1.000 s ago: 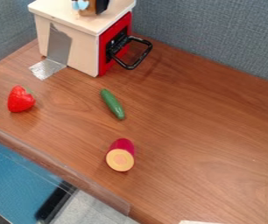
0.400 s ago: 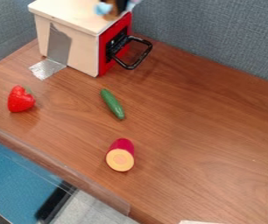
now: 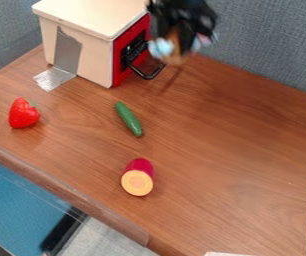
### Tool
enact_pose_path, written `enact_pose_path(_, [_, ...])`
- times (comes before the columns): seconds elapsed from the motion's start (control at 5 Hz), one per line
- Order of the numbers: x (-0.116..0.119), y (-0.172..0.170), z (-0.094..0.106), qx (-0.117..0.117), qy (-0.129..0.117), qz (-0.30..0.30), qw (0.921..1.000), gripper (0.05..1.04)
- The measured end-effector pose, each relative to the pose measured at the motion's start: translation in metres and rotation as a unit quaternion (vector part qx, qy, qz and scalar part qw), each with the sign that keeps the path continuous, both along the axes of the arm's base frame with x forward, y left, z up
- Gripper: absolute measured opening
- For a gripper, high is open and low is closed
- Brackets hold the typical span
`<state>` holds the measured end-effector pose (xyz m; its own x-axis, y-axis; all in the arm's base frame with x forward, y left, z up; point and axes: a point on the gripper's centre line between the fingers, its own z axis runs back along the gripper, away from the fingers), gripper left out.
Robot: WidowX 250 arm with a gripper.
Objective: Move the toy from the top of the drawer to the right side of the table
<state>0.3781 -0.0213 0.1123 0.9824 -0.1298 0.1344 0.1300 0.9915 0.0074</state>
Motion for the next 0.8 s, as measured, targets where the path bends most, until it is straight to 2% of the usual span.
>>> enact_pose_path(0.2, [-0.012,-0.036,-0.016,0.007,0.010,-0.014,0.9998,0.365])
enact_pose_path(0.4, [-0.023,-0.052,-0.033,0.023,0.009,-0.003,0.9997,0.365])
enact_pose_path(0.6, [-0.035,-0.062,-0.058,0.035,0.007,0.016,0.9992,0.365])
enact_pose_path(0.8, [-0.041,-0.066,-0.080,0.041,0.006,0.040,0.9983,0.427])
